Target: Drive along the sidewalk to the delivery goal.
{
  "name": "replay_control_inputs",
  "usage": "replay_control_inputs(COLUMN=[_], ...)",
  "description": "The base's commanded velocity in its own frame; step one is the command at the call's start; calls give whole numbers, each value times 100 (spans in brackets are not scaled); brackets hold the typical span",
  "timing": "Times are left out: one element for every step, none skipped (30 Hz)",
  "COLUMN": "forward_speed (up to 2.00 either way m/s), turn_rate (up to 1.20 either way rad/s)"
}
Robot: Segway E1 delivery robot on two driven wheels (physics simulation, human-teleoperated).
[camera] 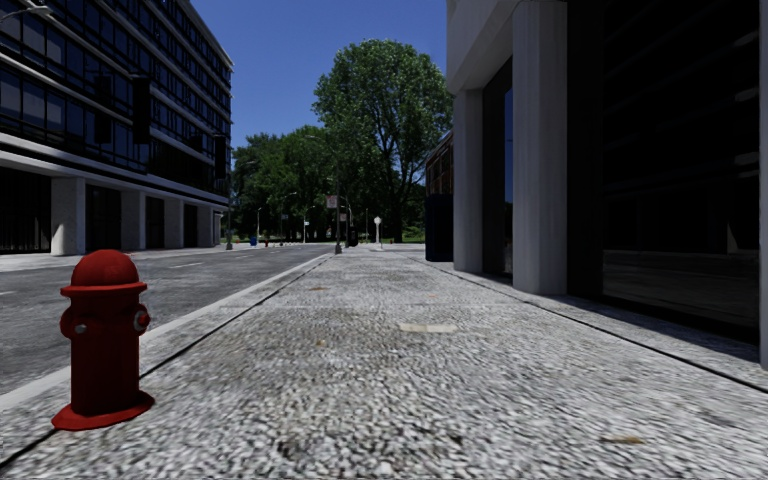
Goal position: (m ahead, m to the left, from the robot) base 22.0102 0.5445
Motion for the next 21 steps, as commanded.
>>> replay_control_inputs(forward_speed=[155, 155, 155, 155, 155, 155, 155, 155, 155, 155, 155, 155, 155, 155, 155, 155, 155, 155, 155, 155, 155], turn_rate=[0, 0, 0, 0, 0, 0, 0, 0, 0, 0, 0, 0, 0, 0, 0, 0, 0, 0, 0, 0, 0])
